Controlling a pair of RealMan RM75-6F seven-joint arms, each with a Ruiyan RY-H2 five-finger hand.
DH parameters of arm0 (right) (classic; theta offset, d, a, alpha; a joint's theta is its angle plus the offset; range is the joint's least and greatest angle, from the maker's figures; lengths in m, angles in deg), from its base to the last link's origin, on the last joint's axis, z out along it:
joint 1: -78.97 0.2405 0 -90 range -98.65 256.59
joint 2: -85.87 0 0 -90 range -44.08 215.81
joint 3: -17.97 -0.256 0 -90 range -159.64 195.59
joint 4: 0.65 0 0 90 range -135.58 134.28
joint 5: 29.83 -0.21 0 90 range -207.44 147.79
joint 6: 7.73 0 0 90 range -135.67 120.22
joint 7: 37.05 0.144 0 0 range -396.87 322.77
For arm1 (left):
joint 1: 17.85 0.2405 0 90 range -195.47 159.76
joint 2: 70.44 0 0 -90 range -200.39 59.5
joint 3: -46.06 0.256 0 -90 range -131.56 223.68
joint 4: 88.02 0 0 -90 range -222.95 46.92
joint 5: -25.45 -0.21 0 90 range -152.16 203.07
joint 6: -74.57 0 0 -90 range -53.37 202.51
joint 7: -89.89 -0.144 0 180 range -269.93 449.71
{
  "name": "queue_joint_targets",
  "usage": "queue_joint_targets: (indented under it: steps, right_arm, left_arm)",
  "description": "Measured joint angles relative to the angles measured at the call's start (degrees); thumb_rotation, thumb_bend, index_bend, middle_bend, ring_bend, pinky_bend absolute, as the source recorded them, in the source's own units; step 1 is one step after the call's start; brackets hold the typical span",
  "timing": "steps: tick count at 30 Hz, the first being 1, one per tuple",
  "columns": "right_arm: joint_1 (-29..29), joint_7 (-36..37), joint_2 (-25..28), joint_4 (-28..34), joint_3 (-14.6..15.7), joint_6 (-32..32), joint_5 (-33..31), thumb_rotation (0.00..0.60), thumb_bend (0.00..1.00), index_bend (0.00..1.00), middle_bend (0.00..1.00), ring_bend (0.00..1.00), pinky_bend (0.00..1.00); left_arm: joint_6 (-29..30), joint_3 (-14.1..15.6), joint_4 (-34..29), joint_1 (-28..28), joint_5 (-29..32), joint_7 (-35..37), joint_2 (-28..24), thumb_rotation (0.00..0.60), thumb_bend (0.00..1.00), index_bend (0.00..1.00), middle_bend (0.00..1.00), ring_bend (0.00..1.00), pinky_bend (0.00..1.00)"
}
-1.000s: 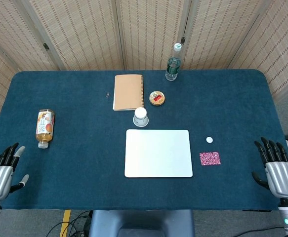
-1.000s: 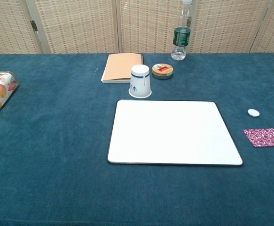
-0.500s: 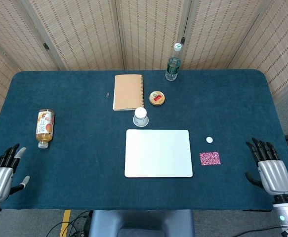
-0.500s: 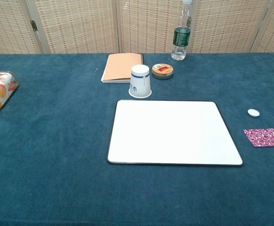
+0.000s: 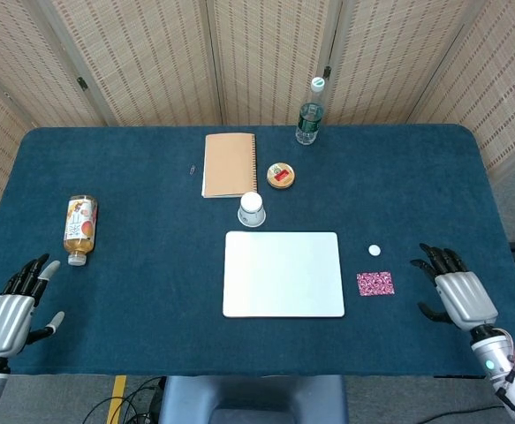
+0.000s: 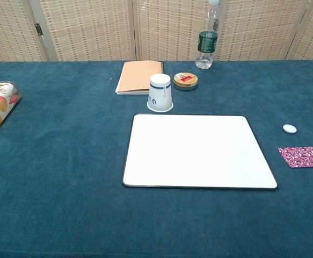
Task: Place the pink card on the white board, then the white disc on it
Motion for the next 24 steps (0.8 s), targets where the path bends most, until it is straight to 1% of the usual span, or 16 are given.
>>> queue_joint_targets:
  steps: [5, 14, 20, 24]
  right_arm:
    - [1.99, -2.78, -1.19, -1.04, -0.81, -3.2, -3.68, 0.6, 0.21, 0.24, 0.0, 0.0, 0.0]
    - [6.04, -6.98, -6.45, -4.75, -1.77, -8.85, -9.39, 0.6, 0.21, 0.24, 0.0, 0.0, 0.0]
    - [7.51, -10.36, -8.08, -4.68, -1.88, -10.12, -11.9, 0.6, 0.21, 0.24, 0.0, 0.0, 0.0]
    - [8.35, -12.39, -8.56, -4.13, -1.68, -10.89, -13.54, 0.6, 0.18, 0.24, 0.0, 0.0, 0.0]
  left_arm:
    - [1.5, -0.31, -0.17, 0.74, 0.58, 0.22, -0.17, 0.6, 0.33, 0.0, 0.0, 0.0, 0.19]
    - [2.79, 0.01, 0.64, 1.55, -0.2, 1.75, -0.57, 0.6, 0.33, 0.0, 0.0, 0.0, 0.19]
    - [2.47, -0.03, 1.09, 1.41, -0.17, 3.7, -0.99, 0.6, 0.33, 0.0, 0.0, 0.0, 0.19]
    - [2.11, 0.02, 1.37, 1.23, -0.25, 4.46, -1.23, 0.6, 0.33, 0.0, 0.0, 0.0, 0.19]
